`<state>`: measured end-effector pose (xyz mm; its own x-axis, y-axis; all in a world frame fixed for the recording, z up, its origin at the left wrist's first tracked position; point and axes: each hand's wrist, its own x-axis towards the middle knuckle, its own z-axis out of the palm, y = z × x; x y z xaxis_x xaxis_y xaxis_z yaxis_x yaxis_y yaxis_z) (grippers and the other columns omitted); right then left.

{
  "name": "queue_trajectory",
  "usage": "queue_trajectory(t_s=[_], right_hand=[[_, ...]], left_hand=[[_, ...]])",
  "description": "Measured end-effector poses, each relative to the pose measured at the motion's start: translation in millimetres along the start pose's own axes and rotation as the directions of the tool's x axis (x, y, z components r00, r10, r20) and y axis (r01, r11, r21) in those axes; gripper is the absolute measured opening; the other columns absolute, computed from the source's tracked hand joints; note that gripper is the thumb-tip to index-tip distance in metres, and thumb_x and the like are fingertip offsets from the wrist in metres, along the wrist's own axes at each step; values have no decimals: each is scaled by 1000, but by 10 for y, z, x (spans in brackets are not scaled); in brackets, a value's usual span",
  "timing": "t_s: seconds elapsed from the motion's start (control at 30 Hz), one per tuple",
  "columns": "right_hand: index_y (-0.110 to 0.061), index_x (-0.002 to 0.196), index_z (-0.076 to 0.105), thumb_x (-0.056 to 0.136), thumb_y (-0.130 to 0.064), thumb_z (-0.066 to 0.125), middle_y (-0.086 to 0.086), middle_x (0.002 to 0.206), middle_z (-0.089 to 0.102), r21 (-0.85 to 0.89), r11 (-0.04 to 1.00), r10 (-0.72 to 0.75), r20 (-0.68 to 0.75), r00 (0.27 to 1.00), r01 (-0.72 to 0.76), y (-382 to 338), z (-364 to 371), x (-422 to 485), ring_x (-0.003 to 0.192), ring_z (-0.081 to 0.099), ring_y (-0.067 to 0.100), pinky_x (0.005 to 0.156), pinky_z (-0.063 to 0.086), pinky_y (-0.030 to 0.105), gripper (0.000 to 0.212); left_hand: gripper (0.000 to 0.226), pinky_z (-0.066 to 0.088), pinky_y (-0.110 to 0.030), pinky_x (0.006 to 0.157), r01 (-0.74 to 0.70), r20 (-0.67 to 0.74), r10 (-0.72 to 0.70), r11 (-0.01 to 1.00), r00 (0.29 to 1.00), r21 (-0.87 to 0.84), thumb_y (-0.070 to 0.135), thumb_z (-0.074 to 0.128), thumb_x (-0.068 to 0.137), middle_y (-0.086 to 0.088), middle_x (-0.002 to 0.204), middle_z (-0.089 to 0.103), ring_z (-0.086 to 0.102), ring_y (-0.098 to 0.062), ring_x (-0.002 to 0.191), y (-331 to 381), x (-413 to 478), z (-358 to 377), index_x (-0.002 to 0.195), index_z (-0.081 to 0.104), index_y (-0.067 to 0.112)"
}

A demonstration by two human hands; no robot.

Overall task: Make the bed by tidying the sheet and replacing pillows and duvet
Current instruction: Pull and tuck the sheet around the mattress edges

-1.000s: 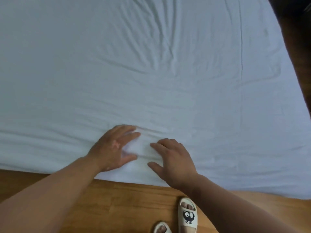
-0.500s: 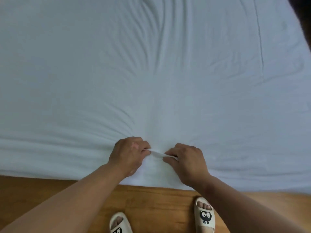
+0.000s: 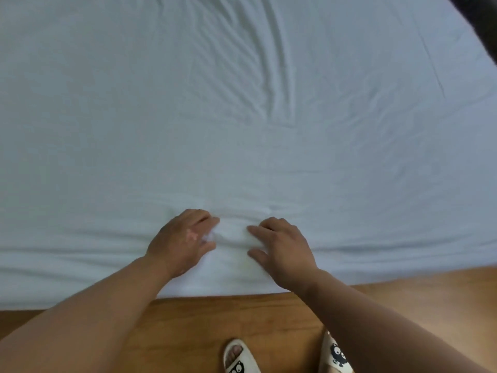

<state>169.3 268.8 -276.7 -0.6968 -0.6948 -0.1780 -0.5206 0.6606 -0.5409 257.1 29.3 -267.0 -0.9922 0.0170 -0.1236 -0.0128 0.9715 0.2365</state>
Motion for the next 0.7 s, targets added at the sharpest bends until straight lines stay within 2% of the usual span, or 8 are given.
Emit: queue_trajectory(t_s=[0.1, 0.2, 0.27, 0.33, 0.4, 0.5, 0.57, 0.7], right_hand=[[-28, 116, 73, 91, -40, 64, -8, 106, 65, -13, 998, 63, -78, 995, -65, -127, 254, 186, 100, 57, 19, 82, 42, 30, 29], [-26, 103, 77, 95, -38, 60, -7, 92, 67, -27, 997, 71, -87, 994, -73, -59, 348, 250, 89, 58, 18, 74, 47, 34, 22], [-28, 102, 76, 97, -39, 56, -7, 91, 66, -18, 997, 75, -49, 996, -75, -22, 325, 319, 86, 58, 16, 73, 48, 34, 24], [-30, 100, 77, 96, -42, 55, -8, 90, 67, 14, 996, 90, -24, 996, -90, -42, 247, 342, 84, 59, 13, 73, 47, 32, 25], [-32, 98, 77, 95, -46, 56, -10, 90, 70, 74, 993, 96, -20, 995, -94, -63, 182, 242, 83, 61, 11, 73, 47, 31, 25], [-34, 96, 76, 90, -53, 55, -12, 93, 72, 95, 995, 37, -22, 999, -34, -82, 160, -62, 87, 64, 8, 75, 50, 32, 29], [-33, 93, 75, 91, -53, 53, -14, 91, 71, 110, 993, 28, -3, 1000, -28, -97, 208, -171, 87, 63, 7, 72, 47, 28, 30], [-35, 97, 69, 90, -63, 47, -19, 89, 62, 44, 997, 61, -2, 998, -60, -204, 302, -124, 85, 55, 4, 70, 40, 21, 36]], left_hand=[[21, 59, -38, 60, -20, -98, 22, 1000, 995, 22, 13, 86, 75, 0, 90, 66, 62, -24, 80, -49, 30, 194, 93, 74, 12], [9, 53, -39, 52, 60, -91, -60, 998, 994, -1, 12, 79, 83, 1, 76, 62, 56, -24, 68, -62, 121, 359, 84, 70, 15], [2, 53, -37, 60, 111, -41, -111, 994, 993, -7, 17, 71, 92, 1, 78, 64, 57, -23, 71, -69, 184, 357, 90, 71, 17], [13, 50, -34, 71, 189, 23, -188, 980, 982, -57, 26, 59, 100, 3, 87, 67, 59, -21, 80, -41, 227, 250, 98, 72, 21], [19, 47, -30, 76, 253, 89, -243, 958, 966, -135, 34, 55, 102, 7, 93, 69, 61, -17, 84, -1, 163, 131, 100, 72, 25], [25, 48, -30, 78, 206, 145, -182, 962, 973, -178, 42, 55, 100, 8, 94, 72, 65, -17, 86, 109, -156, 15, 99, 74, 27], [27, 50, -30, 78, 205, 155, -173, 951, 973, -231, 41, 54, 98, 7, 93, 72, 64, -15, 85, 182, -295, 28, 99, 75, 24], [22, 47, -21, 86, 161, 249, -103, 961, 963, -223, 40, 59, 99, 10, 110, 66, 58, -8, 95, 31, -198, 17, 112, 69, 26]])
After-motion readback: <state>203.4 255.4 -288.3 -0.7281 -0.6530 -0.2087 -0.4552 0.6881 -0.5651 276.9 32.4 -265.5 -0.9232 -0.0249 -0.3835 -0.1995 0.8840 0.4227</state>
